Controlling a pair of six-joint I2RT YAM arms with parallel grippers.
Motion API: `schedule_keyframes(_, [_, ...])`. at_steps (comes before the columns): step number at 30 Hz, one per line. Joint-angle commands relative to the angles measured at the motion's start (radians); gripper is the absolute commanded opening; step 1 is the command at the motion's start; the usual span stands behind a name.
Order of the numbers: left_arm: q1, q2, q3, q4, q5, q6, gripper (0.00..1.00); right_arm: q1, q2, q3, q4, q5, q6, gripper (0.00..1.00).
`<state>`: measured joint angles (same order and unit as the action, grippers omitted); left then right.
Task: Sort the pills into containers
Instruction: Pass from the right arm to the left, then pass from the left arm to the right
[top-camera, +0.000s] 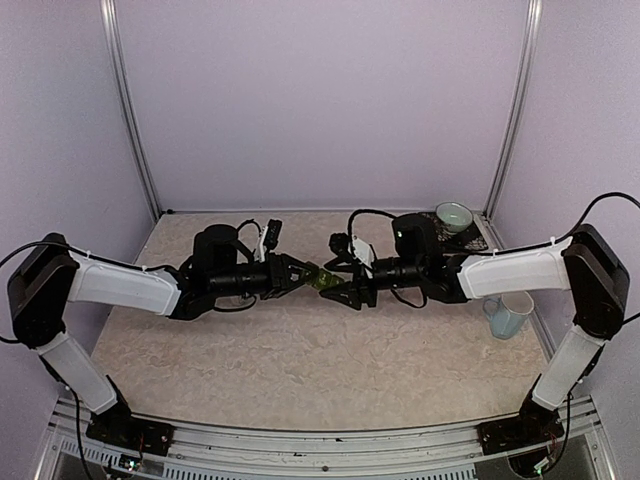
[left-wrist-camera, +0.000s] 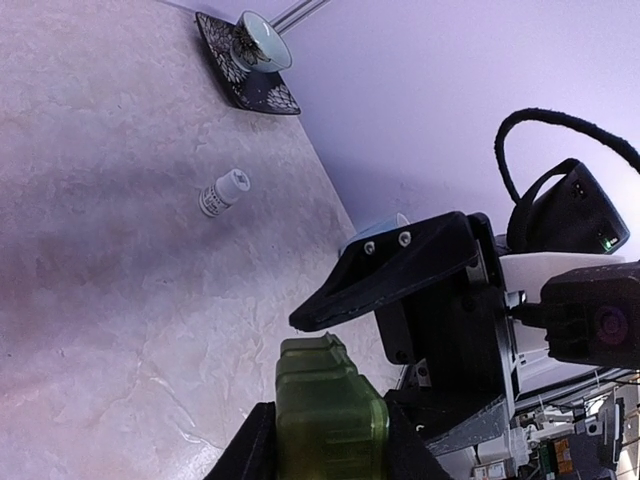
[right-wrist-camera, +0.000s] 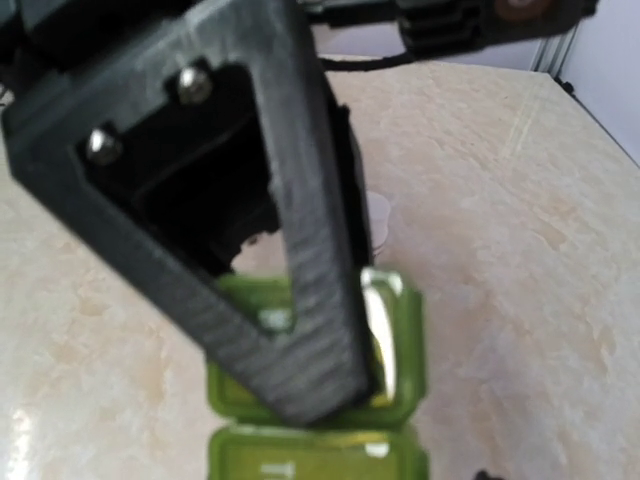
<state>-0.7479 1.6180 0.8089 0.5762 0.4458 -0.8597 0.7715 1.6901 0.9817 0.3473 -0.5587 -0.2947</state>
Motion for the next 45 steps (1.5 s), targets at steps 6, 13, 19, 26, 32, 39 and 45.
schedule_keyframes(6, [0.002, -0.054, -0.011, 0.026, -0.010, 0.005, 0.32, 0.018, -0.036, -0.067, -0.017, 0.099, -0.028, 0.66])
schedule_keyframes(13, [0.002, -0.058, -0.008, 0.014, -0.009, 0.003, 0.32, 0.034, -0.050, -0.070, -0.007, 0.170, -0.059, 0.61])
schedule_keyframes(19, [0.002, -0.048, -0.002, -0.002, -0.012, 0.004, 0.32, 0.058, -0.058, -0.050, -0.016, 0.208, -0.094, 0.65])
schedule_keyframes(26, [0.002, -0.042, 0.002, -0.005, -0.010, 0.005, 0.33, 0.061, -0.065, -0.035, -0.022, 0.219, -0.101, 0.60])
schedule_keyframes(32, [0.001, -0.036, 0.000, -0.005, -0.009, 0.005, 0.33, 0.063, -0.055, -0.022, -0.039, 0.213, -0.106, 0.36])
schedule_keyframes(39, [-0.003, -0.019, 0.006, -0.019, -0.004, 0.023, 0.50, 0.072, -0.050, -0.007, -0.058, 0.218, -0.105, 0.26])
schedule_keyframes(45, [-0.015, 0.008, 0.027, -0.038, 0.002, 0.032, 0.54, 0.080, -0.048, 0.011, -0.080, 0.227, -0.106, 0.25])
